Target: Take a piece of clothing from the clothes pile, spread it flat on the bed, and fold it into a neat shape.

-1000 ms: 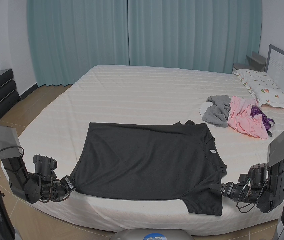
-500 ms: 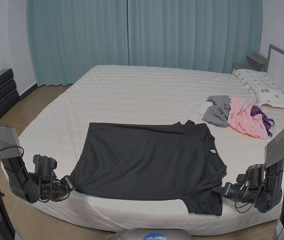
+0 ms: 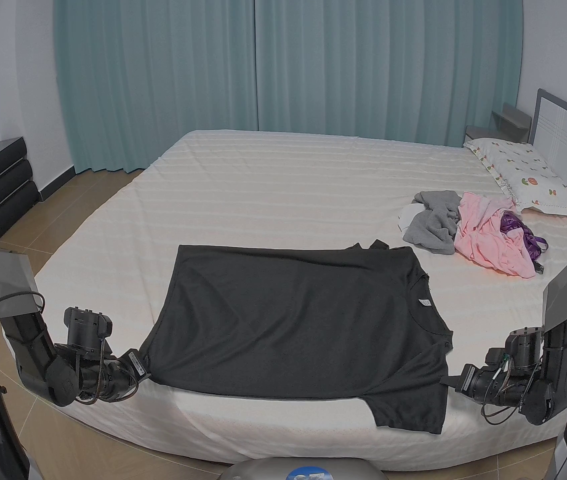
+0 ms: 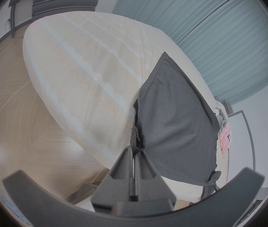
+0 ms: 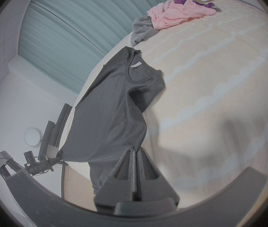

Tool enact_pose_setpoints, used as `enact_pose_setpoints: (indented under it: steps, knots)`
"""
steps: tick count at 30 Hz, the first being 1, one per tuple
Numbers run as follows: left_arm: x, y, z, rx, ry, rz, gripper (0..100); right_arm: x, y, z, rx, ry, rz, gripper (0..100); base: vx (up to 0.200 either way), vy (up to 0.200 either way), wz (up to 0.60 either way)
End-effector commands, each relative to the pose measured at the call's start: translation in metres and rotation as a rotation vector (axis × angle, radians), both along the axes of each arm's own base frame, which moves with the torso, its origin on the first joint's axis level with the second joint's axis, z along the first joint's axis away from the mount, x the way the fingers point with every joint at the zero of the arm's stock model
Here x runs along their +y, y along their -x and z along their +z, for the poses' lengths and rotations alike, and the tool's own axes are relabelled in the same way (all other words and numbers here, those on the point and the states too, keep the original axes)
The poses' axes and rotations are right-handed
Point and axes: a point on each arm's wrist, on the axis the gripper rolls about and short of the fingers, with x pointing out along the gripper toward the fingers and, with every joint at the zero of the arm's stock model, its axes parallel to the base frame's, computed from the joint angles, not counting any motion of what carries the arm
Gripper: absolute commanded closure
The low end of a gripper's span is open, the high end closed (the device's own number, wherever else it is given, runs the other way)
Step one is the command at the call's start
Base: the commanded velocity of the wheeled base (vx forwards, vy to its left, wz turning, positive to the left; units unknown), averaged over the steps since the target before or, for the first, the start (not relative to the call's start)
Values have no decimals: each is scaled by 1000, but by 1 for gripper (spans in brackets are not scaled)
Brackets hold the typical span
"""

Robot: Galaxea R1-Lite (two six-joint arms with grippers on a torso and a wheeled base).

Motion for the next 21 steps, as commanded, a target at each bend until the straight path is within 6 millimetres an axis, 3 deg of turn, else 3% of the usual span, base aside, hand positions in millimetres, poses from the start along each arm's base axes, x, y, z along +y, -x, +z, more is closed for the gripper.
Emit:
enact_pose_setpoints:
  steps: [1,4,10,21]
  knots:
    - [1,2,8,-26,0,2,100,-7,8,16,-37,-5,-20,100,0,0,0]
    - [2,3,11,-32,0,6,100,-10,17,23,-33,-36,1,100,0,0,0]
    - [3,7,15,-42,-7,1,100,-19,18,31,-59,-56,-22,100,0,0,0]
    - [4,15,18,-44,-39,-35,100,-18,34,45,6,-52,35,100,0,0,0]
